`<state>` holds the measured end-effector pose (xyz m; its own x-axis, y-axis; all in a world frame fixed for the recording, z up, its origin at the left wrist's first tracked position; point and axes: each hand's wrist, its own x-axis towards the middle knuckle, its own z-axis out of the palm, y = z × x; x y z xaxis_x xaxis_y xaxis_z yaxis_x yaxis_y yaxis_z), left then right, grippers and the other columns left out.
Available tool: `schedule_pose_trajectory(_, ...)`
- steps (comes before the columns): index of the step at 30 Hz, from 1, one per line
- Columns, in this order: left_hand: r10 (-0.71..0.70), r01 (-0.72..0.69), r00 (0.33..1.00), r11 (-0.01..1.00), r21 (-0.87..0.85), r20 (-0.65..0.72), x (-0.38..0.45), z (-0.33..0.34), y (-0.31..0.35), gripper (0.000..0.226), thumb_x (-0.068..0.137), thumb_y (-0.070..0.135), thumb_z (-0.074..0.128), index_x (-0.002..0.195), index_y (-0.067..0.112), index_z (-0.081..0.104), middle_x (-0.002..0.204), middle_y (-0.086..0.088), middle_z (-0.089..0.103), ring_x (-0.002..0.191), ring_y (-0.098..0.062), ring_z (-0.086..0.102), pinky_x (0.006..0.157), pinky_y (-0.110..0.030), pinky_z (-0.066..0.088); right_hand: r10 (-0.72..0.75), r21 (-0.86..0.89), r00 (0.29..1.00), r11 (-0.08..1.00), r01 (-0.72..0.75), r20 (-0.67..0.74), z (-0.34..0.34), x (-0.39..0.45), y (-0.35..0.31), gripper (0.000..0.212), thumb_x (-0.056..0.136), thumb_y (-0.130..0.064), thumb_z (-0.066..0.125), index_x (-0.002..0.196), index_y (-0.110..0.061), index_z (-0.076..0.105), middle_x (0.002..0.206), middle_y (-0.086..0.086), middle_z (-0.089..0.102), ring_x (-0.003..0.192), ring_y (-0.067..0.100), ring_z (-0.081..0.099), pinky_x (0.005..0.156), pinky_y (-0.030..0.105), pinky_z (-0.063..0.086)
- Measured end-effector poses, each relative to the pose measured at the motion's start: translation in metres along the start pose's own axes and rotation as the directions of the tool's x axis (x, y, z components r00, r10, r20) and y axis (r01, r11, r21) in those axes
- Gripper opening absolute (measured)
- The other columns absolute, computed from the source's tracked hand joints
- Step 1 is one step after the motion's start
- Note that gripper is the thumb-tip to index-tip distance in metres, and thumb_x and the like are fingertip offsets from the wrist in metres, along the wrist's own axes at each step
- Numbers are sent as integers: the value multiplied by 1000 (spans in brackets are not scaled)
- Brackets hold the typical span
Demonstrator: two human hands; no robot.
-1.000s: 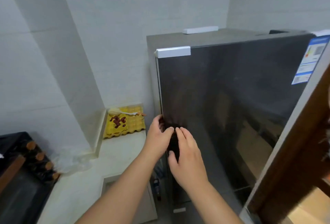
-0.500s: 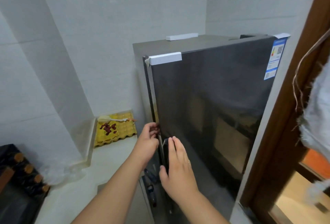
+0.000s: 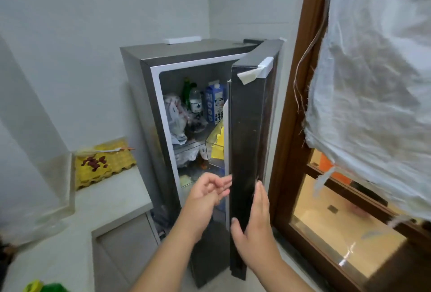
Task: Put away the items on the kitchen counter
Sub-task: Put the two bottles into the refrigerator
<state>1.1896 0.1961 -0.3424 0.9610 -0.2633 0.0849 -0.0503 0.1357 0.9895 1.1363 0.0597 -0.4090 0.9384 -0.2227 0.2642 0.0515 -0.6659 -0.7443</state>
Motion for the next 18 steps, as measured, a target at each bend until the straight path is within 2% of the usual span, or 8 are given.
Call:
schedule_pose_trajectory(3,13,-20,994,998,61,106,-9,43,-5,26,90,-16,46,82,4,60,124,1,73,121,-13,65,108,-37,47,70,66,996,996,-66,-57,-38,-9,24,105,92,-19,67,156,-40,-13,165,-22,-8,150,-1,0,120,26,6)
schedule_pose_trajectory(5,20,-34,986,996,86,164,-11,83,-10,31,86,-17,44,79,6,64,126,2,71,122,-14,65,110,-41,46,105,105,990,990,-95,-91,-70,-10,47,105,91,-19,69,154,-46,-11,164,-21,-4,148,-3,3,118,25,5)
schedule_pose_trajectory(6,13,-33,981,995,98,191,-13,101,-12,34,85,-18,43,78,6,66,129,3,70,122,-13,64,110,-40,45,111,131,988,987,-97,-110,-82,-10,57,106,90,-20,71,152,-49,-10,164,-20,1,148,-1,7,120,27,8)
schedule_pose_trajectory(8,-17,-13,970,992,122,244,-12,142,-17,38,85,-19,41,78,6,69,136,6,65,123,-8,63,110,-35,46,122,190,978,978,-89,-170,-110,-4,82,107,86,-23,77,157,-43,0,163,-12,14,149,6,18,121,34,19)
schedule_pose_trajectory(11,-40,-28,942,980,198,333,-5,213,-24,39,82,-18,43,88,6,73,145,10,55,127,0,57,107,-21,45,178,214,951,969,-125,-251,-158,15,134,107,80,-16,82,160,-28,12,160,0,28,140,3,26,113,29,27)
schedule_pose_trajectory(13,-47,-48,925,970,239,378,2,258,-27,40,83,-14,47,96,11,75,147,7,52,130,5,53,107,-15,41,186,195,943,972,-135,-276,-194,33,172,100,81,-15,81,158,-29,20,158,3,34,139,2,29,115,31,29)
schedule_pose_trajectory(15,-45,-55,923,967,247,383,11,292,-33,39,85,-11,49,100,14,75,149,4,51,132,7,49,107,-11,38,163,157,943,980,-121,-291,-228,51,203,89,87,-23,75,158,-32,22,159,2,35,146,13,33,119,41,32)
schedule_pose_trajectory(18,-84,-22,933,957,290,350,19,317,-39,40,86,-7,49,105,15,76,148,13,49,134,8,45,106,-10,38,207,141,938,975,-174,-279,-260,74,233,79,95,-31,64,160,-27,19,164,4,30,148,23,34,118,38,32)
